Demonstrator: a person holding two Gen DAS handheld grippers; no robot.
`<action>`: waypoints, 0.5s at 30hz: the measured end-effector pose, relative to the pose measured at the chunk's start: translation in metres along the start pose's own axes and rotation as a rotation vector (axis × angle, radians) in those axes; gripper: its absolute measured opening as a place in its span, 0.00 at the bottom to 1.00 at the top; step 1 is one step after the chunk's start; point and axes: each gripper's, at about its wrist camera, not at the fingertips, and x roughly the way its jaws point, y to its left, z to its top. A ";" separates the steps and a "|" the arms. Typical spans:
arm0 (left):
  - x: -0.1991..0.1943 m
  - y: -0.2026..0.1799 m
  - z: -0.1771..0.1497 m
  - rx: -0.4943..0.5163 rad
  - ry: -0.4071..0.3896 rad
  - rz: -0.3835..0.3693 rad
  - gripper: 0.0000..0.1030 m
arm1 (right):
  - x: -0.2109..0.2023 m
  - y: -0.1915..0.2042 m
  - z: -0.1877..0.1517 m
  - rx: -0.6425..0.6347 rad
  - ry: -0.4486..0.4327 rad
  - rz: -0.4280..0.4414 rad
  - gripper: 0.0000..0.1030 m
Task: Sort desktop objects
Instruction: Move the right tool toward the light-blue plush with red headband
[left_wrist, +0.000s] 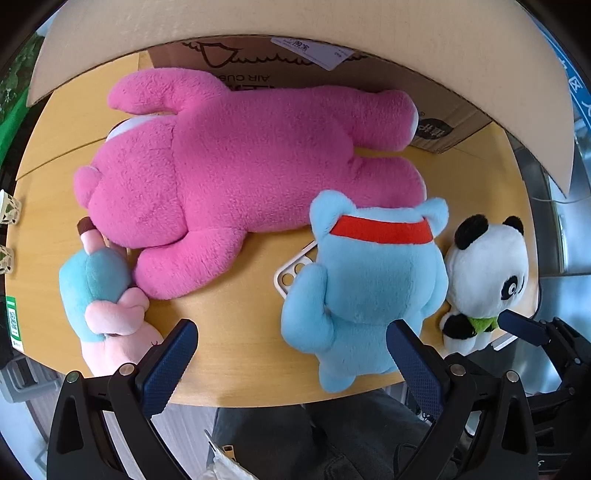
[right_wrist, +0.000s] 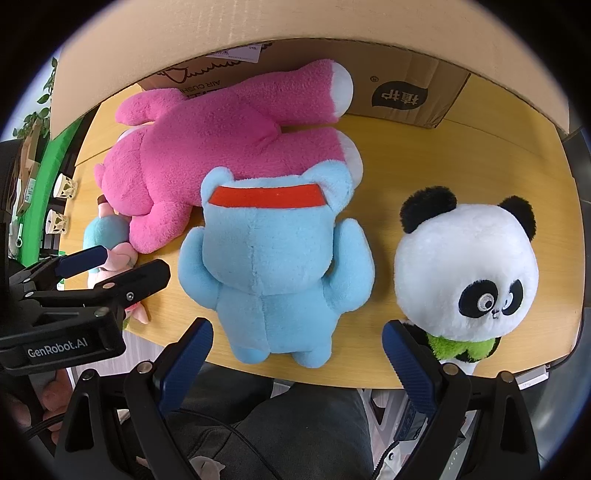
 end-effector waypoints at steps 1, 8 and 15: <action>0.000 -0.001 0.000 0.000 0.000 0.001 1.00 | 0.000 -0.001 0.000 0.000 0.000 0.000 0.90; 0.003 -0.004 0.002 -0.004 0.001 0.006 1.00 | -0.002 -0.008 -0.002 -0.001 -0.005 -0.004 0.90; 0.003 -0.013 0.003 0.014 0.005 0.008 1.00 | -0.002 -0.013 -0.001 0.009 0.001 0.022 0.90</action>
